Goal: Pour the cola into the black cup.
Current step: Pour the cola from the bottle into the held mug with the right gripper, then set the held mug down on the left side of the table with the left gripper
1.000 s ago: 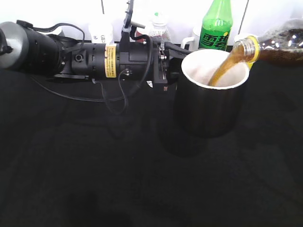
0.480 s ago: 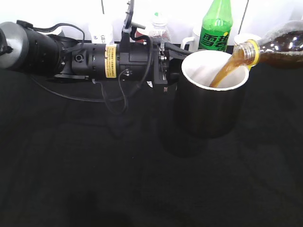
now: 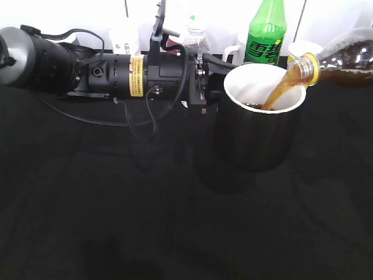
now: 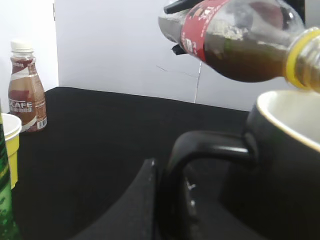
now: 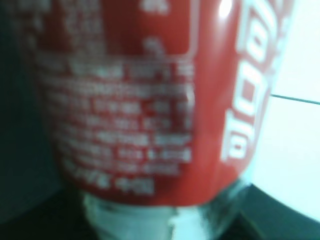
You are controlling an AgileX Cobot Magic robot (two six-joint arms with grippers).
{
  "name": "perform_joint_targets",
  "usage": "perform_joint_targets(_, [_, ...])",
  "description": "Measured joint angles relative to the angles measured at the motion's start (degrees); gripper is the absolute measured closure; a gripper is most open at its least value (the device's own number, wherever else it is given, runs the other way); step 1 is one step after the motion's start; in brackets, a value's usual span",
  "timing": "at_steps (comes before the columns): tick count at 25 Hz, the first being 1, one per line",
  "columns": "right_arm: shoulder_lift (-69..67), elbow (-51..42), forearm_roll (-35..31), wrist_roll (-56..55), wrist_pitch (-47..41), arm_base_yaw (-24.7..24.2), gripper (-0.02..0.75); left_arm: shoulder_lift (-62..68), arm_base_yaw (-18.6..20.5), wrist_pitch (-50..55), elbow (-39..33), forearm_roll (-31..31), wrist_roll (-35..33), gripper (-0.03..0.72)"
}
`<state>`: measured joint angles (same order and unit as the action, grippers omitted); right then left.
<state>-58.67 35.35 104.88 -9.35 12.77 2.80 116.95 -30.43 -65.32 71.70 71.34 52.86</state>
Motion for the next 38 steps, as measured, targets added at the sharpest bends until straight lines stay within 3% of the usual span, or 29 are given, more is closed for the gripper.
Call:
perform_joint_targets(9, [0.0, 0.0, 0.0, 0.2, -0.6, 0.0, 0.384, 0.0, 0.0, 0.0, 0.0, 0.0, 0.0, 0.632])
perform_joint_targets(16, [0.0, 0.0, -7.9, 0.2, 1.9, 0.0, 0.384, 0.0, 0.0, 0.0, 0.0, 0.2, 0.0, 0.632])
perform_joint_targets(21, [0.0, 0.0, -31.5, -4.1, 3.9, 0.0, 0.384, 0.0, 0.0, 0.0, 0.0, 0.2, 0.0, 0.632])
perform_joint_targets(23, [0.0, 0.0, -47.1, -16.1, 6.2, 0.0, 0.384, 0.0, 0.1, 0.0, 0.0, 0.2, 0.0, 0.632])
perform_joint_targets(25, [0.0, 0.0, -56.1, -30.3, 9.5, 0.0, 0.384, 0.0, 0.9, 0.2, 0.0, 0.2, 0.0, 0.632])
perform_joint_targets(28, [0.0, 0.3, -57.6, -46.3, 11.6, 0.0, 0.384, 0.0, 4.3, 3.5, 0.0, -1.7, 0.9, 0.632])
perform_joint_targets(36, [0.0, 0.4, -56.0, -48.1, 9.8, 0.0, 0.385, -15.2, 13.2, 22.1, -0.7, -2.7, 3.3, 0.632])
perform_joint_targets(38, [0.0, 0.4, -56.0, -48.0, 9.8, 0.0, 0.385, -21.6, 13.4, 30.8, -6.3, -7.7, 4.3, 0.632])
